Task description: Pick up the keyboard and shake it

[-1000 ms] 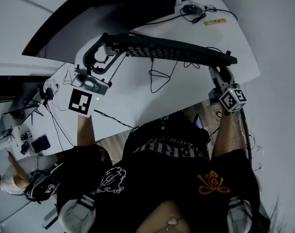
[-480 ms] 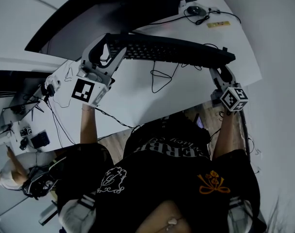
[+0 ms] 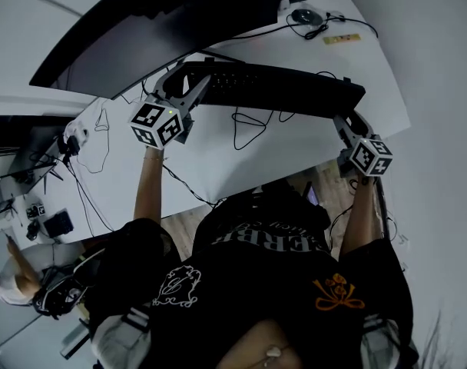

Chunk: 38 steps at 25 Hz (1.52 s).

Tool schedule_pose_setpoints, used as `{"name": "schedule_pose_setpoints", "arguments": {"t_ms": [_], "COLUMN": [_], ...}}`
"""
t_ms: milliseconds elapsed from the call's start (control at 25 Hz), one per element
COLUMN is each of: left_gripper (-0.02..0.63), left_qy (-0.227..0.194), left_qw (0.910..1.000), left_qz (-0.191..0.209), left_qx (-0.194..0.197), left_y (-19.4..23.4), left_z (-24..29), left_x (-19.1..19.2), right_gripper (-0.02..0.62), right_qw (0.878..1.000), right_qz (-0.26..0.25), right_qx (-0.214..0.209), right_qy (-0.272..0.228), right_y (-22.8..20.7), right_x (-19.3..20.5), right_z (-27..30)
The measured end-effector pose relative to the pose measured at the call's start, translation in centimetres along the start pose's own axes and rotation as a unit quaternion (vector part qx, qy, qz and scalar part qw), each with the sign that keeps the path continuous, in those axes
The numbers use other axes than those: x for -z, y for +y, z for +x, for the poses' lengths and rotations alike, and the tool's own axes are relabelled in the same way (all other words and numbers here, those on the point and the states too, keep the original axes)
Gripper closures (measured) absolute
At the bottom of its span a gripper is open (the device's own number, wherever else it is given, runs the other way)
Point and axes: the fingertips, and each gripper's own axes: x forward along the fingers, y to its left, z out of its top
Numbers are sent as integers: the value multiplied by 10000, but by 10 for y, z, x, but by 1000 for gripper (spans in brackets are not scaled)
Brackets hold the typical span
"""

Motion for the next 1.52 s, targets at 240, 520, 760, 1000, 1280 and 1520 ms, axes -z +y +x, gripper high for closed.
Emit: {"name": "schedule_pose_setpoints", "arguments": {"t_ms": [240,520,760,1000,1280,1520], "left_gripper": [362,364,364,364,356,351], "left_qy": [589,1170,1293,1399,1744,1973], "left_qw": [9957,9845,9788,9733,9713,9753], "left_qz": [-708,-1299,-1577,-1798,-1529,-793], "left_qx": [93,-137,-193,-270,-526,-593], "left_y": [13,36,51,65,73,75], "left_z": [25,44,54,65,79,80], "left_x": [61,133,162,178,197,196], "right_gripper": [354,354,354,353,350,345], "right_qw": [9984,9932,9914,9896,9874,9877], "right_qz": [188,184,327,551,692,814], "right_qx": [196,458,553,657,830,1019], "right_qy": [499,1056,1142,1154,1159,863], "right_y": [-17,-33,-35,-35,-41,-40], "right_x": [31,65,74,78,84,78], "right_z": [3,28,37,46,50,48]}}
